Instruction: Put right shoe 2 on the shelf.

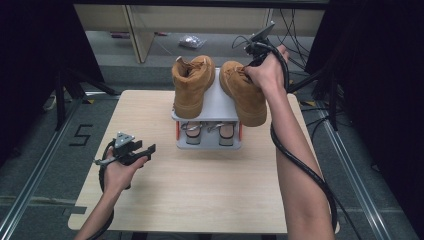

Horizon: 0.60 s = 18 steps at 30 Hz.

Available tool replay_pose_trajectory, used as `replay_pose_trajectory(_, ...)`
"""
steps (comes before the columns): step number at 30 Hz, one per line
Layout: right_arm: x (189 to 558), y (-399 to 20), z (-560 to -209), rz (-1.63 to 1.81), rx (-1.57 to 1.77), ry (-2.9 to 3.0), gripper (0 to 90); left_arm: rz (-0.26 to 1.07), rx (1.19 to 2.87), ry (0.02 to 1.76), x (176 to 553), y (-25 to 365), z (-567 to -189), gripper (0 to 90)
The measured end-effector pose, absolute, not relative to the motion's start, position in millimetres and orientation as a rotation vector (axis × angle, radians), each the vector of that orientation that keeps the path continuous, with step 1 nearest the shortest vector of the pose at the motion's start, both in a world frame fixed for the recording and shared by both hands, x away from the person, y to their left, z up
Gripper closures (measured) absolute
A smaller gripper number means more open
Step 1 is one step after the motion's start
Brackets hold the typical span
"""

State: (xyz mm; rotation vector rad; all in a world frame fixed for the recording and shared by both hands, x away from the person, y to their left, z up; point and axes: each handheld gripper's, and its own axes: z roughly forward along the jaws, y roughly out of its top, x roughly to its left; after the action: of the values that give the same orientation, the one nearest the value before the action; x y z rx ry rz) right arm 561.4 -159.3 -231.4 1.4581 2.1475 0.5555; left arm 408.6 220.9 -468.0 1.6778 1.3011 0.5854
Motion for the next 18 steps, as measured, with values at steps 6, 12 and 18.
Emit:
replay_pose_trajectory(6,560.1,-160.3,-230.3,0.554,1.442,2.147,59.4,0.586,1.683,1.307,408.5,222.0,-468.3,42.0)
replay_pose_trajectory(12,559.1,-158.8,-227.3,0.558,1.436,2.144,58.6,0.588,1.678,1.31,408.4,222.7,-468.9,42.0)
replay_pose_trajectory(18,555.4,-158.5,-221.7,0.553,1.423,2.136,58.6,0.587,1.68,1.309,408.3,222.3,-468.6,42.0)
